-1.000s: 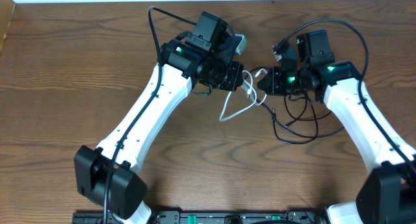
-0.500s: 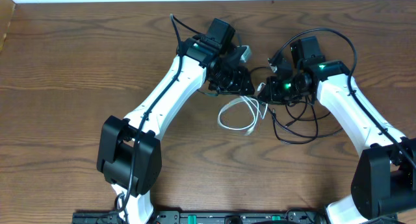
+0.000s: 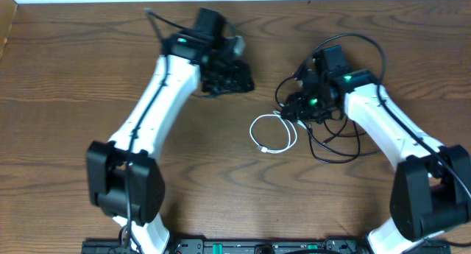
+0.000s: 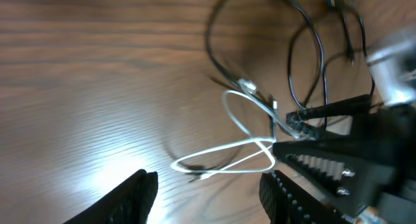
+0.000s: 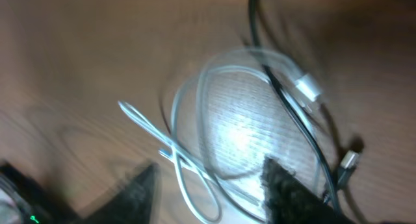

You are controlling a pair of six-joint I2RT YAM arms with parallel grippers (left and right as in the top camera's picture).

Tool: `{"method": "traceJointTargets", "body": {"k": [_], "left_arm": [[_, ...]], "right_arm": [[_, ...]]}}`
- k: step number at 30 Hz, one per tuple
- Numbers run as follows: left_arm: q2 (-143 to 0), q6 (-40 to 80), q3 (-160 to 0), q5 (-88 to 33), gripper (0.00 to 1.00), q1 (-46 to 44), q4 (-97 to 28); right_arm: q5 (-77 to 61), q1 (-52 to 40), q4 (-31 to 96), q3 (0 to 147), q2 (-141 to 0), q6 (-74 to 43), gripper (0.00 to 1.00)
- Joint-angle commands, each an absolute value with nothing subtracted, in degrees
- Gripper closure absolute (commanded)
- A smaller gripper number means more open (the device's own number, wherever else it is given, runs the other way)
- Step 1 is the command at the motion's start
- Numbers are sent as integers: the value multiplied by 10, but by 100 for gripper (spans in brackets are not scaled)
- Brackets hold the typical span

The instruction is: Untangle cables

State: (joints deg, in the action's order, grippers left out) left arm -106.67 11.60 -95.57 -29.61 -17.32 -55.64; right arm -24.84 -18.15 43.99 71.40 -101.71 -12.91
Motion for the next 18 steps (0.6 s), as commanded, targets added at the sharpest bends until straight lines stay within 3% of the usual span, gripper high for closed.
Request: {"method": "traceJointTargets", "body": {"k": [1,4,13,18], "left_arm": [[-1048,95,-955,-289,44,-152,-574],[-1048,74,-955,-289,44,-141,-591],[-1048,47,-955,-288,44,-140,-595],[-1048,45,-955,-288,44,-140,-595]], "right_arm": [[-245,-192,439,711,-1029,-123,28],[-246,-192,444,711,-1039,-98,24],[-319,-211,434,711,-1092,31,28],[-273,-229,403,711,-1120,21,38]]}}
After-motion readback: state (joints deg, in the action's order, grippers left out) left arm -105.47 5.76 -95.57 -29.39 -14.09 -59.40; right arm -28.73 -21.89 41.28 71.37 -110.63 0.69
